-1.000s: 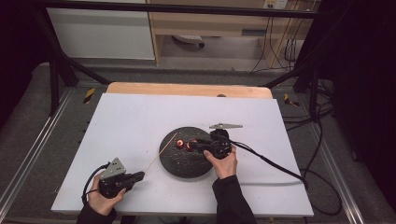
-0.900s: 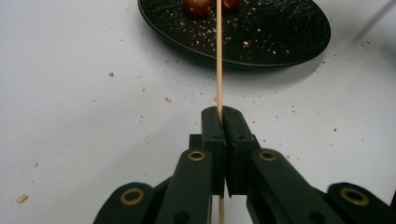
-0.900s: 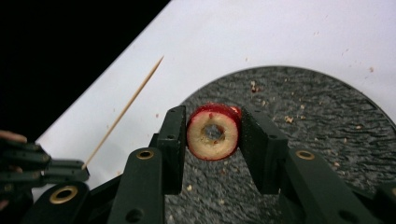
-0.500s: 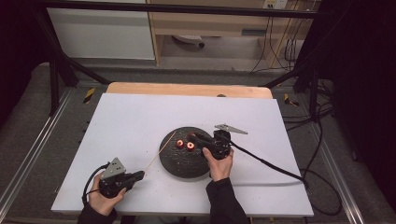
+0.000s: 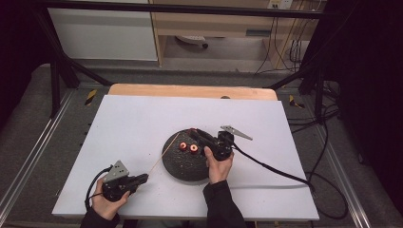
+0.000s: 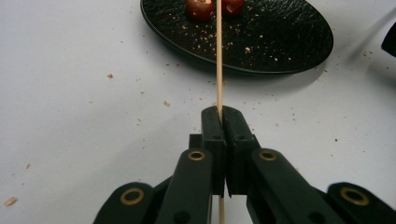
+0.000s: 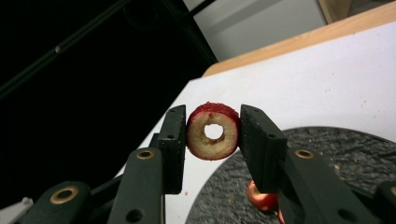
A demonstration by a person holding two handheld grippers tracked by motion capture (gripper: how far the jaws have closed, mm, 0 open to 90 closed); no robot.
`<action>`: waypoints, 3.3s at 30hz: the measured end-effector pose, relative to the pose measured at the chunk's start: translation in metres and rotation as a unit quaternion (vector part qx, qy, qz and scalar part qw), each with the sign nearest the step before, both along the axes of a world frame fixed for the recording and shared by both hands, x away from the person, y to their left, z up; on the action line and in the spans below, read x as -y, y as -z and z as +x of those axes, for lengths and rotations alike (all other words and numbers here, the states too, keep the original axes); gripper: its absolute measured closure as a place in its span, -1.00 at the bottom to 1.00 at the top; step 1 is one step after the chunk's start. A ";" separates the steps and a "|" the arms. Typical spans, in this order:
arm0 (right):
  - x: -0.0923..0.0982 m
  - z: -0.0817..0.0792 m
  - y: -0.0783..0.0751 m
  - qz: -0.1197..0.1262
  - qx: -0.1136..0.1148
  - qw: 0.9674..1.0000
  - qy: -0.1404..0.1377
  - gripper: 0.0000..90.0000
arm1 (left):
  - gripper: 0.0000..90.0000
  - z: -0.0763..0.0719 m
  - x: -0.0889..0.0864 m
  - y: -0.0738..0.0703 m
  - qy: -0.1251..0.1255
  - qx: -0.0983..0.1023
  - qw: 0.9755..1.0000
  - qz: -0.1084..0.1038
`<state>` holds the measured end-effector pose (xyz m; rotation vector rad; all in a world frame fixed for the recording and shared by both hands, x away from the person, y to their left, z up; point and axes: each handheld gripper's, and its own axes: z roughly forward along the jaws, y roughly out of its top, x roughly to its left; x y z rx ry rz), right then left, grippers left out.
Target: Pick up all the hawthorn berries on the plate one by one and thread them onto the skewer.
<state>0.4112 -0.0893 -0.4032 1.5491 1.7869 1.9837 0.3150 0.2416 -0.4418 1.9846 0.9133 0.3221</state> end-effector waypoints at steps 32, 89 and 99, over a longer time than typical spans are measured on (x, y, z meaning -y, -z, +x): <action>-0.010 0.004 0.013 0.101 0.025 0.993 0.049 0.40 | 0.96 -0.002 0.024 0.002 0.007 0.007 1.000 -0.029; -0.016 -0.019 0.025 0.110 0.026 0.993 0.027 0.41 | 0.97 0.036 0.085 -0.035 -0.019 0.021 0.999 -0.039; -0.017 -0.027 0.030 0.099 0.022 0.995 0.022 0.41 | 0.97 0.049 0.096 -0.041 -0.013 0.016 0.999 -0.033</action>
